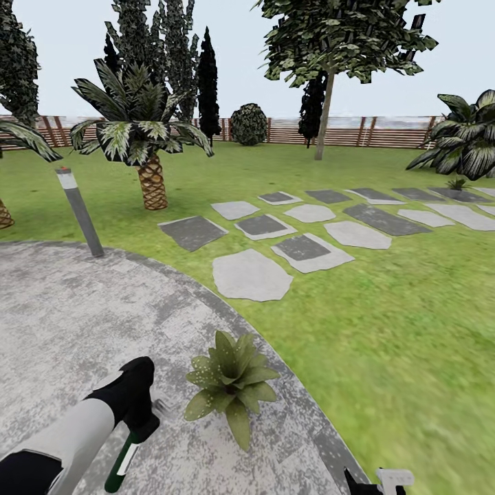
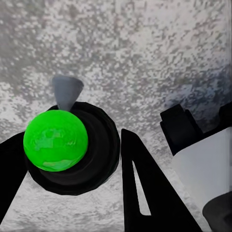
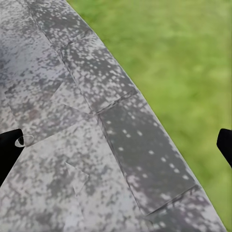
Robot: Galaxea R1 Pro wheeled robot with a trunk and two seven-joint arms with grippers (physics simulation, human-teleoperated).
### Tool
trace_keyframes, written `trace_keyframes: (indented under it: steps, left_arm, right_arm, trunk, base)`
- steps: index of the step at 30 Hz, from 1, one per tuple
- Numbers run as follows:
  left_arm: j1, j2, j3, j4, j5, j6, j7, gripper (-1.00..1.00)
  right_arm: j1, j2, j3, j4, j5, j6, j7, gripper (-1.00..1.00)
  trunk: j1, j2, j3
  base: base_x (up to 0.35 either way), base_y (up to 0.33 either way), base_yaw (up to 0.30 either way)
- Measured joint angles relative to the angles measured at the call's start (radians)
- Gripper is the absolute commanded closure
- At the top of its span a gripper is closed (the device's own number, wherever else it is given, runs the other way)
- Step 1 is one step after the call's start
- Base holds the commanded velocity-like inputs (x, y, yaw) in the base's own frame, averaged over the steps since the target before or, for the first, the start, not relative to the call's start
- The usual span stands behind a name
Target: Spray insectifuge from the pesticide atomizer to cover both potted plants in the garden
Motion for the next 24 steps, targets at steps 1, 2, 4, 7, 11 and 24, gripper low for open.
trace_keyframes:
  steps: [1, 2, 4, 7, 11, 24]
  left_arm:
    - [0.000, -0.002, 0.000, 0.016, 0.001, -0.003, -0.001, 1.00]
    - [0.001, -0.003, 0.000, 0.031, 0.002, -0.005, -0.001, 1.00]
    - [0.000, -0.005, 0.003, 0.043, 0.004, -0.007, -0.001, 1.00]
    - [-0.001, -0.008, 0.005, 0.037, 0.003, -0.005, -0.001, 1.00]
    - [-0.001, -0.014, 0.003, 0.032, -0.003, -0.005, 0.002, 1.00]
    - [-0.019, -0.057, 0.003, 0.024, 0.004, 0.007, 0.003, 1.00]
  right_arm:
    - [0.000, 0.000, 0.000, 0.000, 0.000, 0.000, 0.000, -1.00]
    - [0.000, 0.000, 0.001, 0.000, 0.000, 0.000, 0.000, -1.00]
    - [0.000, 0.000, 0.000, 0.000, 0.000, 0.000, 0.000, -1.00]
    - [0.000, 0.000, 0.001, 0.000, 0.000, 0.000, 0.000, -1.00]
    - [0.000, 0.000, 0.001, 0.000, 0.000, 0.000, 0.000, -1.00]
    - [0.000, 0.000, 0.001, 0.000, 0.000, 0.000, 0.000, -1.00]
  trunk:
    - [0.000, 0.000, 0.000]
    - [0.000, 0.000, 0.000]
    - [0.000, 0.000, 0.000]
    - [0.000, 0.000, 0.000]
    - [0.000, 0.000, 0.000]
    - [0.000, 0.000, 0.000]
  base:
    - [0.000, 0.000, 0.000]
    - [0.000, 0.000, 0.000]
    - [0.041, 0.000, 0.000]
    - [0.243, 0.000, 0.000]
    - [0.215, 0.000, 0.000]
    - [0.008, 0.000, 0.000]
